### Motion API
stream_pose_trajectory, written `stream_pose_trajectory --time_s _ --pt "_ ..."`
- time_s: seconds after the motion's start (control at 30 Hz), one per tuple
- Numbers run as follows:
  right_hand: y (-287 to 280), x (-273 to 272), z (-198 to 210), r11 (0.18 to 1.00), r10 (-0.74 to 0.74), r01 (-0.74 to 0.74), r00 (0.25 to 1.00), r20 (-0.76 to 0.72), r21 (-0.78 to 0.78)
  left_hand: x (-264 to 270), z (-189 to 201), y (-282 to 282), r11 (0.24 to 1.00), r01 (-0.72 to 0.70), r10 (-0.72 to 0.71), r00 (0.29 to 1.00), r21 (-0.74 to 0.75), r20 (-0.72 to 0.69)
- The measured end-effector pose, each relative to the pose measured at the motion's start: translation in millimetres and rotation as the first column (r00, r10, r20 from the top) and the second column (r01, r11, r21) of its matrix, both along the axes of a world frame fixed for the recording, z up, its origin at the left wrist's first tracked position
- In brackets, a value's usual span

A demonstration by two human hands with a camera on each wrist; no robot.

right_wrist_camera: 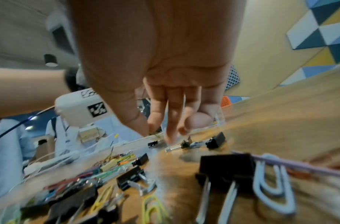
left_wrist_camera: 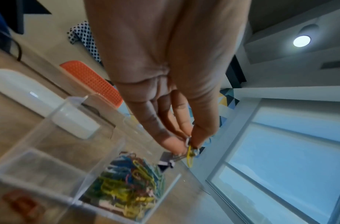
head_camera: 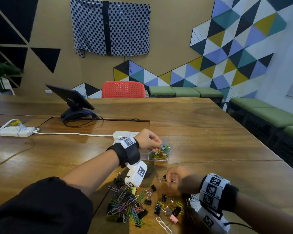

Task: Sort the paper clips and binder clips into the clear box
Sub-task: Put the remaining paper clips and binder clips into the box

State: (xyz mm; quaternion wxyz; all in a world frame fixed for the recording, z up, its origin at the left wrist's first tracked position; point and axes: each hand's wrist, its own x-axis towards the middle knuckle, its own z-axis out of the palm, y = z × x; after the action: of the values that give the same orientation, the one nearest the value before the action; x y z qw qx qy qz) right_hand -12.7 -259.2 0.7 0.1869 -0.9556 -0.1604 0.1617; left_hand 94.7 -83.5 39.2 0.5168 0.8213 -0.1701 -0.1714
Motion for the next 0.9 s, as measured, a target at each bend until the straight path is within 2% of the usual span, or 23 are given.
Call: stream_pose_trajectory --time_s 0.07,0.13,0.27,0.4,0.6,0.8,0.9 --pt "-4.9 6.1 -1.5 0.988 -0.072 0.057 0.992 0.100 0.142 -7.9 -5.5 0.5 0.999 0.027 -0.030 0.998 -0.039 -0.062" --pt "-6.2 9.7 2.0 0.960 -0.099 0.060 0.986 0.135 0.273 -15.1 -10.4 1.3 0.996 0.058 -0.065 0.992 -0.071 -0.105" --pt "-0.7 11.6 9.7 0.909 -0.081 0.052 0.995 0.054 0.413 -25.9 -17.0 5.1 0.981 0.136 -0.163 0.964 -0.138 -0.210" --pt "7.9 13.3 4.8 0.876 -0.072 0.061 0.997 0.005 0.479 -32.4 -18.9 11.5 0.974 0.165 -0.200 0.949 -0.155 -0.246" --pt "10.6 15.1 3.9 0.874 -0.056 0.055 0.998 -0.013 0.483 -32.0 -18.4 22.1 0.972 0.170 -0.207 0.945 -0.161 -0.254" --pt "7.6 17.8 6.1 0.947 -0.003 0.006 1.000 -0.010 0.321 -31.8 -14.9 25.7 0.976 0.144 -0.176 0.963 -0.162 -0.205" --pt "10.3 13.7 4.1 0.985 0.051 -0.048 0.999 -0.018 0.166 -26.3 -10.4 25.2 0.992 0.104 -0.109 0.991 -0.069 -0.075"
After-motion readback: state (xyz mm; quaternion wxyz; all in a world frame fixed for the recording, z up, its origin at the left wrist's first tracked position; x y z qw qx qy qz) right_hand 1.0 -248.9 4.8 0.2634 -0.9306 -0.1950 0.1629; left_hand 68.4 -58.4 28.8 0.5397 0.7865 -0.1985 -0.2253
